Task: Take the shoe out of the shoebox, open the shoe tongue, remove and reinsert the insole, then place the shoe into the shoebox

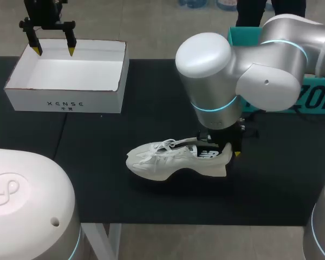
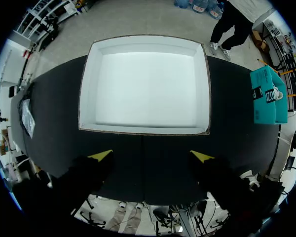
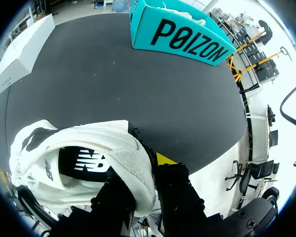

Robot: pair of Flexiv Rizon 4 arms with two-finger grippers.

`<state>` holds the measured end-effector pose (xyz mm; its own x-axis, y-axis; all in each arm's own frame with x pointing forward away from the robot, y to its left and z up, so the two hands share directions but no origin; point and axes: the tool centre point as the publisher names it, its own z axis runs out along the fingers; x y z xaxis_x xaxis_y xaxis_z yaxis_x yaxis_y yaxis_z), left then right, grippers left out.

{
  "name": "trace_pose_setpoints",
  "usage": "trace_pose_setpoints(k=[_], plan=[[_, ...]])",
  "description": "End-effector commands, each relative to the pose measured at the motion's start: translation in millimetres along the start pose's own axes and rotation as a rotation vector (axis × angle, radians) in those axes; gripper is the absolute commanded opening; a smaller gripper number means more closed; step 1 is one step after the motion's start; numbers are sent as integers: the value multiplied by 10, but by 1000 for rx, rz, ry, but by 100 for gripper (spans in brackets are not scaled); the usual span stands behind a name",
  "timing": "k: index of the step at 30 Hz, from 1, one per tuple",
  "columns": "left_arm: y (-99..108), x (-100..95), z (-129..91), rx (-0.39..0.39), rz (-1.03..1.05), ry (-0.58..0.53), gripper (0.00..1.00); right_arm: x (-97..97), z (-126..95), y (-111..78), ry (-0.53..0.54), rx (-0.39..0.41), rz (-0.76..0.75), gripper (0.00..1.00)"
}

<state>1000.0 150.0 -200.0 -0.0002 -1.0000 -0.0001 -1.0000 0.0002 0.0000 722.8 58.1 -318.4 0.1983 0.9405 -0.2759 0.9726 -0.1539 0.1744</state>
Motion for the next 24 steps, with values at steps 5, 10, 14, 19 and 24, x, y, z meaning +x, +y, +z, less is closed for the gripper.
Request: trace_pose_setpoints(k=[5,10,14,19,24], plan=[[0,0,0,0,0,0,100,347,155,300,33,1,-44,0],[0,0,0,0,0,0,100,375,396,418,18,4,-25,0],[0,0,0,0,0,0,100,322,518,498,14,-6,-30,0],[0,0,0,0,0,0,100,290,686,585,19,11,-38,0],[0,0,0,0,0,0,100,311,838,603,5,5,-45,0]])
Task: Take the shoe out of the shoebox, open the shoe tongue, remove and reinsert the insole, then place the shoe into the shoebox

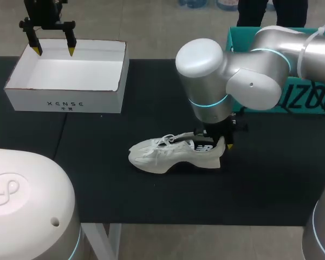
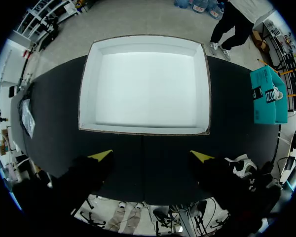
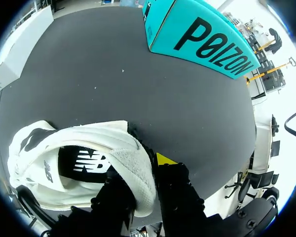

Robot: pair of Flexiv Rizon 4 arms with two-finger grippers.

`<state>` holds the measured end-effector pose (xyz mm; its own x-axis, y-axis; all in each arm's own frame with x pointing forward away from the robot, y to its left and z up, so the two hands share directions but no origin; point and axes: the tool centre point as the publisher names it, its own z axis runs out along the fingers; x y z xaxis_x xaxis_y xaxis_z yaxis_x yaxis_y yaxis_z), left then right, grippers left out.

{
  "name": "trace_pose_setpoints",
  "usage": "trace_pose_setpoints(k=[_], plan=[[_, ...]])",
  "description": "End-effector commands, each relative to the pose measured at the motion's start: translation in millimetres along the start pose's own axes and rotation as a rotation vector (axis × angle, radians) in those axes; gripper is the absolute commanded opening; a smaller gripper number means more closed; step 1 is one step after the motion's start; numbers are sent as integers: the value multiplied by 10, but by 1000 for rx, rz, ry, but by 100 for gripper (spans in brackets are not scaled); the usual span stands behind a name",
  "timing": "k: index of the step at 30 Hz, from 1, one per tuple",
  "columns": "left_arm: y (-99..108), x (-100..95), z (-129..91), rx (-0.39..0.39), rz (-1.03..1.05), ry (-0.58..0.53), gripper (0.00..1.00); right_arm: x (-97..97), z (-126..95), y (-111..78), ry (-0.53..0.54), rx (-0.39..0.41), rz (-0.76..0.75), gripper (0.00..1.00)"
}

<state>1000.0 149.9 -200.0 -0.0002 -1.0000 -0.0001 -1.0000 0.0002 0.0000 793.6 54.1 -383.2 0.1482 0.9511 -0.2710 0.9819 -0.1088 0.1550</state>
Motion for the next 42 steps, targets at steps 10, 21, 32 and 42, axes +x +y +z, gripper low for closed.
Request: trace_pose_setpoints(k=[10,21,32,42], plan=[[0,0,0,0,0,0,100,-307,-440,-21,98,72,-3,100],[0,0,0,0,0,0,100,-271,-1231,-424,399,-1,-673,100],[0,0,0,0,0,0,100,-290,-1272,-473,418,-17,-799,100],[0,0,0,0,0,0,100,-290,-1272,-473,418,-17,-799,100]])
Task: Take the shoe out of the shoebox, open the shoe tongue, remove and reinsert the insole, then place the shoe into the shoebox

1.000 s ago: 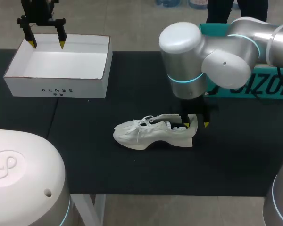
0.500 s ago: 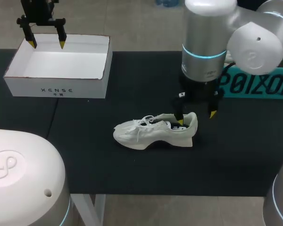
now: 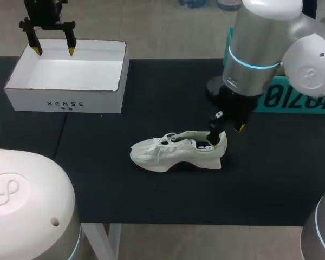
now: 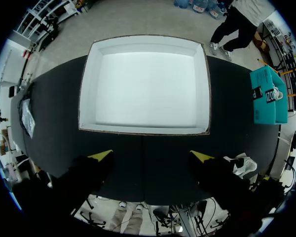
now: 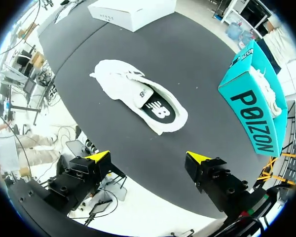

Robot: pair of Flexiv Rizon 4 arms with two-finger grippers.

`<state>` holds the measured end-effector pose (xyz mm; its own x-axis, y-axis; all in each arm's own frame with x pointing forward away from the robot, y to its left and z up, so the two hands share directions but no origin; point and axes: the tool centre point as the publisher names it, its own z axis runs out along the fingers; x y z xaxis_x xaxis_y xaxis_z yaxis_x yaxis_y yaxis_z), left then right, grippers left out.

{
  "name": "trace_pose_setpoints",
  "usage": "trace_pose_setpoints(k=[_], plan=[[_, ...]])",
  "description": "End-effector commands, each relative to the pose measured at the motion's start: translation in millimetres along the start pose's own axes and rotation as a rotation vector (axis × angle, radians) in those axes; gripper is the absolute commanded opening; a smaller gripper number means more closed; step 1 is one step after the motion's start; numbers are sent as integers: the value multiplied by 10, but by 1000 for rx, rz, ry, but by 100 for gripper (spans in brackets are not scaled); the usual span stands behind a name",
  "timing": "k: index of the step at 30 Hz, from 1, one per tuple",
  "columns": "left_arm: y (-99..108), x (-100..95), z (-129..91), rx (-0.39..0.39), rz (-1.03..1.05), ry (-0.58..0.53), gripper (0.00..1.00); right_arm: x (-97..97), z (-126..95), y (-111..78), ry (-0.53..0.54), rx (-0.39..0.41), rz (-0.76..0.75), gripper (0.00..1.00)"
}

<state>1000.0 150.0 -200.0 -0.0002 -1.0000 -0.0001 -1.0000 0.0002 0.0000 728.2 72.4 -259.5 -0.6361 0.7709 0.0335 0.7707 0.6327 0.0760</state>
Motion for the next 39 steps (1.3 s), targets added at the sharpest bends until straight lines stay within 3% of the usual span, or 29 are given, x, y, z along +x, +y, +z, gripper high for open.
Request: trace_pose_setpoints(k=[1,2,4,5,9,12,33,35,39], plan=[[0,0,0,0,0,0,100,-30,19,-29,29,-8,1,100],[0,0,0,0,0,0,100,-30,19,-29,29,-8,1,100],[0,0,0,0,0,0,100,-114,-22,-48,120,-112,-80,100],[0,0,0,0,0,0,100,-164,-43,-64,169,-196,-188,100],[0,0,0,0,0,0,100,-269,-60,-119,319,-410,-504,100],[0,0,0,0,0,0,100,-352,17,-43,333,-443,-608,100],[0,0,0,0,0,0,100,-352,17,-43,333,-443,-608,100],[0,0,0,0,0,0,100,-391,88,65,316,-538,-578,100],[0,0,0,0,0,0,100,-484,187,224,298,-611,-622,100]])
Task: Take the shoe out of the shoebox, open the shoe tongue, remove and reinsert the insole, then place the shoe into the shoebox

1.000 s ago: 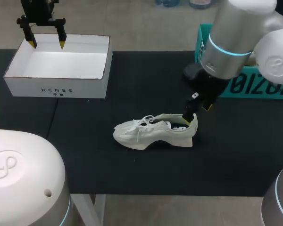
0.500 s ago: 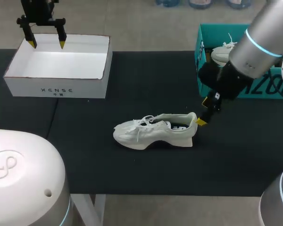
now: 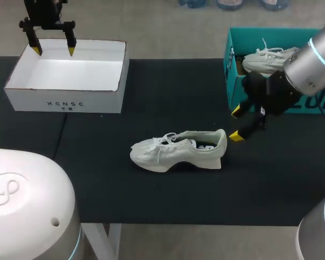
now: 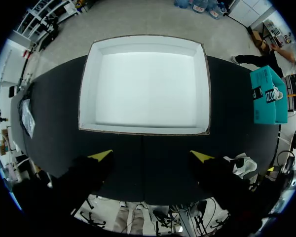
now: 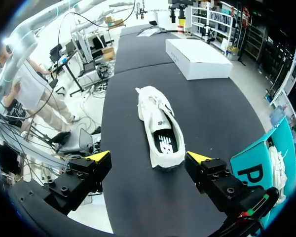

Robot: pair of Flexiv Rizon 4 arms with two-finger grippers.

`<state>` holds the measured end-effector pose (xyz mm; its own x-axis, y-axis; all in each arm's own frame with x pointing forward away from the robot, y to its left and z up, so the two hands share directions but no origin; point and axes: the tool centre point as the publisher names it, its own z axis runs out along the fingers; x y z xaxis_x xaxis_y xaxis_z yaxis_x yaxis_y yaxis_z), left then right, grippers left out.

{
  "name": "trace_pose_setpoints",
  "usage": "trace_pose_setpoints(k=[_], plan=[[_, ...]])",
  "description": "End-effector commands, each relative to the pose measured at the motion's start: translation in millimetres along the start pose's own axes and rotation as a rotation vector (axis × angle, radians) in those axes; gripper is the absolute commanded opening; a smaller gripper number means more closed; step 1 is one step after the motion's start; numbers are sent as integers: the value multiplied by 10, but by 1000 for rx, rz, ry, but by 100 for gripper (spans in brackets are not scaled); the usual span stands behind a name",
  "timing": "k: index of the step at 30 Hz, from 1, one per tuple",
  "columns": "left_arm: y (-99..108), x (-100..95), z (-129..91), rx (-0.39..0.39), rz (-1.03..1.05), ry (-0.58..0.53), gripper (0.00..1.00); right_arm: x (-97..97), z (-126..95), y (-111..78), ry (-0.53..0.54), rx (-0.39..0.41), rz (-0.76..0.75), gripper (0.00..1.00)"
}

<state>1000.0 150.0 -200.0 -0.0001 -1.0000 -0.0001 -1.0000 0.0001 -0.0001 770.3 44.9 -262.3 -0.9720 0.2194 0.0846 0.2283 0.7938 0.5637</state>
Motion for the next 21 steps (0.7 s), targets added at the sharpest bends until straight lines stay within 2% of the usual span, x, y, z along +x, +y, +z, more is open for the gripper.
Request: trace_pose_setpoints(k=[1,5,9,13,16,21], plan=[[0,1,0,0,0,0,100,-82,174,-26,-4,-158,-43,100],[0,1,0,0,0,0,100,-164,187,-61,19,-199,-167,100],[0,1,0,0,0,0,100,-262,173,-200,48,-228,-183,100],[0,1,0,0,0,0,100,-344,196,-351,5,-234,-161,100],[0,1,0,0,0,0,100,-393,275,-419,-77,-231,-135,100],[0,1,0,0,0,0,100,-439,464,-511,-96,-236,-104,100]])
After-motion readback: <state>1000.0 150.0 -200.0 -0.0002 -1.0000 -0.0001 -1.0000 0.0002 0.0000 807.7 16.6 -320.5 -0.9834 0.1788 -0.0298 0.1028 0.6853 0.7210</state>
